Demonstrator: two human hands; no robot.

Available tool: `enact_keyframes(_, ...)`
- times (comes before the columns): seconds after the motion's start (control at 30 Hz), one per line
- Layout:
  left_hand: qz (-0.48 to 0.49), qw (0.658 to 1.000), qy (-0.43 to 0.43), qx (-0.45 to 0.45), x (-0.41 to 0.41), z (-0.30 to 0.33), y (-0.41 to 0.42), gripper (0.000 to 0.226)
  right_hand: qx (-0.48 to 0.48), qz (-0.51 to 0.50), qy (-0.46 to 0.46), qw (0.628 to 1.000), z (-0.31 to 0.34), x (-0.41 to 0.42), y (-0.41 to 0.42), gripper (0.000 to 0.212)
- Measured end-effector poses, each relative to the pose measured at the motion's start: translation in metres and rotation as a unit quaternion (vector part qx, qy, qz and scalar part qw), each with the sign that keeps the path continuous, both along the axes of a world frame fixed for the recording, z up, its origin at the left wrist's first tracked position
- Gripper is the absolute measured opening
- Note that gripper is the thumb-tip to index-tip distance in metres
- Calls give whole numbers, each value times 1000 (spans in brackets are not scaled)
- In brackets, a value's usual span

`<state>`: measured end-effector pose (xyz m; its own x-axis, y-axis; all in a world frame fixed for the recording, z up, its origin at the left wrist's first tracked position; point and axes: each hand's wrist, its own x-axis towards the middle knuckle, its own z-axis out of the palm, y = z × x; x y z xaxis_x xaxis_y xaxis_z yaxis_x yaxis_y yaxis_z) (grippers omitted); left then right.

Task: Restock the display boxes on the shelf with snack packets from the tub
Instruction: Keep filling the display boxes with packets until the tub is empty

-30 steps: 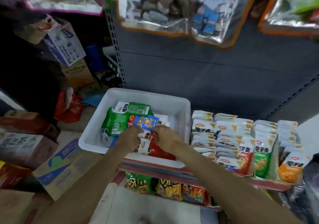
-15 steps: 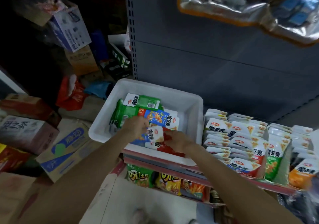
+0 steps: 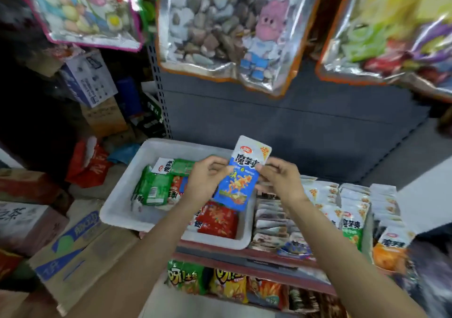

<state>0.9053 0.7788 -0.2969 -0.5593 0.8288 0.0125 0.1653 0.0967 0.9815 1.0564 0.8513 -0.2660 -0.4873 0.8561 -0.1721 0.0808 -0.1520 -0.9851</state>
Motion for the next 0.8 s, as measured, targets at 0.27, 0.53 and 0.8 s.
enact_keyframes(0.27, -192, 906, 364, -98, 92, -9, 54, 46, 91, -189, 65, 976, 23, 112, 54, 20)
enact_keyframes(0.53, -220, 859, 438, -149, 127, -14, 71, 37, 123, -208, 68, 968, 6, 158, 81, 19)
enact_keyframes(0.8, -240, 862, 433, -107, 125, -16, 55, 18, 123, -65, -14, 990, -27, 151, 77, 20)
